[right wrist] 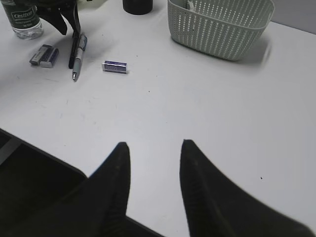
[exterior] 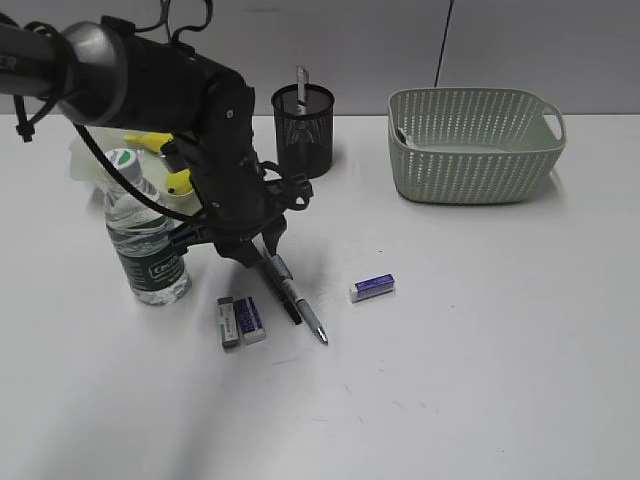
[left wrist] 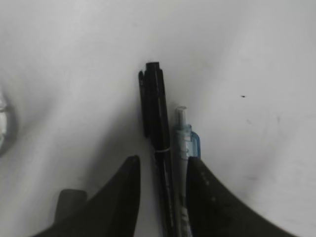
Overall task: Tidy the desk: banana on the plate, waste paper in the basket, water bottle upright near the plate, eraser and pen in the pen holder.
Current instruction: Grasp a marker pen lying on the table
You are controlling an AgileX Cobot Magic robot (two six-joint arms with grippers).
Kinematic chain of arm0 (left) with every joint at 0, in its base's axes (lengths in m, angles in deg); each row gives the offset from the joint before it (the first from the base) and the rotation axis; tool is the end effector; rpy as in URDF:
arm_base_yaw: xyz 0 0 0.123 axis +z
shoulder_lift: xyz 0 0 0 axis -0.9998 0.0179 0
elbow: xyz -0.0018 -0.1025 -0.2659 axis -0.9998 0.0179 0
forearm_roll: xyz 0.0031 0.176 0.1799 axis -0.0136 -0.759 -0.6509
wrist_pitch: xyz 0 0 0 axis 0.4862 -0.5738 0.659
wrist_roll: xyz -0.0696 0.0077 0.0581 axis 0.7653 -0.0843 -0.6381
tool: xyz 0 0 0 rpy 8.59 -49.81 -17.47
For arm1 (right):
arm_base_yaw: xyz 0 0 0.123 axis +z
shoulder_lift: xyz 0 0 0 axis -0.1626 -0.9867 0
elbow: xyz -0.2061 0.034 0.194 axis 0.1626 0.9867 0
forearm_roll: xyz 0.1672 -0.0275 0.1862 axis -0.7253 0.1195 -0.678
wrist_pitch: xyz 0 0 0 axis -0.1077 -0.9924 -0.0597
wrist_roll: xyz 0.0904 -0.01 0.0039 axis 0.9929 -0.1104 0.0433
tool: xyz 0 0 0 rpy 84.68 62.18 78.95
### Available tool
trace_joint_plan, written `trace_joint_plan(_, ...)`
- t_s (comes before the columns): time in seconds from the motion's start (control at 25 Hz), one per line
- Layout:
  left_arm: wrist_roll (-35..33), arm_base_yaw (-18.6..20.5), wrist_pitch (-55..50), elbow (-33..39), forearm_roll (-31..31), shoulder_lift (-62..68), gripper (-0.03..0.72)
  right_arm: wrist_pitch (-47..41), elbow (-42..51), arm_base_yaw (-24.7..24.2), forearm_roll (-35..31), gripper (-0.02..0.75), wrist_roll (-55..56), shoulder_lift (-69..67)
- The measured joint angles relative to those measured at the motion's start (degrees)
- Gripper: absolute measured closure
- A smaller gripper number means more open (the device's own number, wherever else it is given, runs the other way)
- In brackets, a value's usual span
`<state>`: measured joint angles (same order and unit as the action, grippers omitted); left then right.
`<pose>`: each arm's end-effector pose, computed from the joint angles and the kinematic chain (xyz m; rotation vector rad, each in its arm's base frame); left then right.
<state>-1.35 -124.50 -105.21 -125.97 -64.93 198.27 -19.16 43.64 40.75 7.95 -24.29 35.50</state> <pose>0.3524 -0.2454 0.1427 -0.6600 2.8384 -0.2372 -0.0030 -0.0069 0.2817 -0.5429 1.9410 0.2819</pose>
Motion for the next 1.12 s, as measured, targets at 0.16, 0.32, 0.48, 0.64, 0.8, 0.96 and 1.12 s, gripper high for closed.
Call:
trace_joint_plan(0.16,0.0,0.1,-0.1,0.0,-0.5,1.0,0.448,0.0,0.0,0.0,0.0,0.451,0.0,0.0)
trace_joint_plan(0.32,0.0,0.1,0.1,0.0,-0.7,1.6,0.448,0.0,0.0,0.0,0.0,0.451,0.0,0.0)
trace_joint_plan(0.48,0.0,0.1,1.3,0.0,-0.8,2.2,0.448,0.0,0.0,0.0,0.0,0.451,0.0,0.0)
trace_joint_plan(0.64,0.0,0.1,1.8,0.0,-0.6,3.2,0.448,0.0,0.0,0.0,0.0,0.451,0.0,0.0)
trace_joint_plan(0.8,0.0,0.1,2.2,-0.1,-0.3,3.4,0.451,0.0,0.0,0.0,0.0,0.451,0.0,0.0)
trace_joint_plan(0.96,0.0,0.1,4.1,-0.1,0.3,3.4,0.451,0.0,0.0,0.0,0.0,0.451,0.0,0.0)
trace_joint_plan(1.12,0.0,0.1,4.8,-0.1,0.5,3.6,0.467,0.0,0.0,0.0,0.0,0.451,0.0,0.0)
